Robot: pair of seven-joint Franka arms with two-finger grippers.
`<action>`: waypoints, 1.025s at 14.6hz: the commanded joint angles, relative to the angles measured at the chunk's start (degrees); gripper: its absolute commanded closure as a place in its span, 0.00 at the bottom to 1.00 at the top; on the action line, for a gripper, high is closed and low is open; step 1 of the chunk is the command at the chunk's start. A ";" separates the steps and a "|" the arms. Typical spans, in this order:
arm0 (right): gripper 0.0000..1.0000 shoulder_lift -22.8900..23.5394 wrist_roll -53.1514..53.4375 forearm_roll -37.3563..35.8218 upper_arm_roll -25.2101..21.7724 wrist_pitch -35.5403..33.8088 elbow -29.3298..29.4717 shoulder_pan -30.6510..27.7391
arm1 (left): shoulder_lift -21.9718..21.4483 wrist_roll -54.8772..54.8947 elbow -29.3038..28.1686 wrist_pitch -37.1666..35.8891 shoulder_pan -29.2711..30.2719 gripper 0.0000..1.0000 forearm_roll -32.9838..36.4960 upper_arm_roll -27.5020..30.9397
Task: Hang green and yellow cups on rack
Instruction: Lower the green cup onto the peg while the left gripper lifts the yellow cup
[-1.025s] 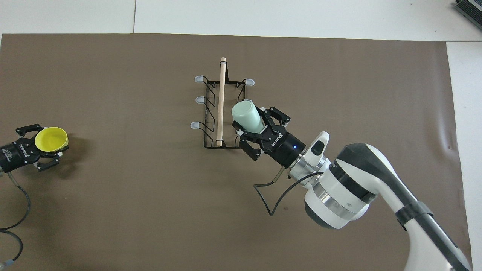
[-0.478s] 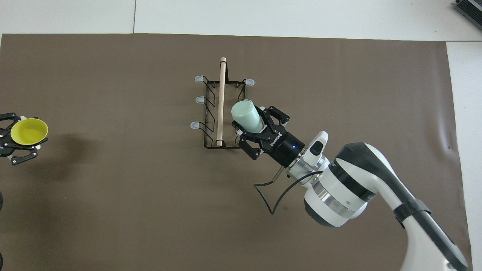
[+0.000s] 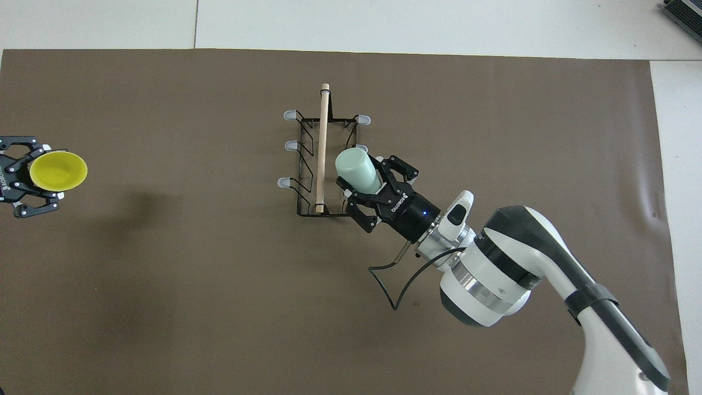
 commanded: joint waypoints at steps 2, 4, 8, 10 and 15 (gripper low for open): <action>1.00 2.56 -5.55 6.62 0.26 -0.77 1.91 -0.01 | -1.69 -3.70 -0.79 5.16 -0.28 1.00 10.68 -4.04; 1.00 3.44 -6.43 6.62 0.17 -1.30 2.08 -0.01 | -1.87 -7.29 -0.79 7.44 -0.28 1.00 13.50 -5.28; 1.00 4.85 -8.71 7.58 0.17 -2.96 2.35 -0.18 | -1.87 -14.76 -0.35 11.75 -0.28 1.00 23.59 -9.66; 1.00 7.48 -10.99 7.84 0.17 -6.56 2.26 -0.53 | -1.78 -19.50 0.70 11.94 -0.28 1.00 29.04 -11.78; 0.99 7.84 -11.44 8.02 0.26 -5.96 2.17 -0.54 | -1.52 -33.81 0.62 14.13 -0.28 1.00 51.36 -18.28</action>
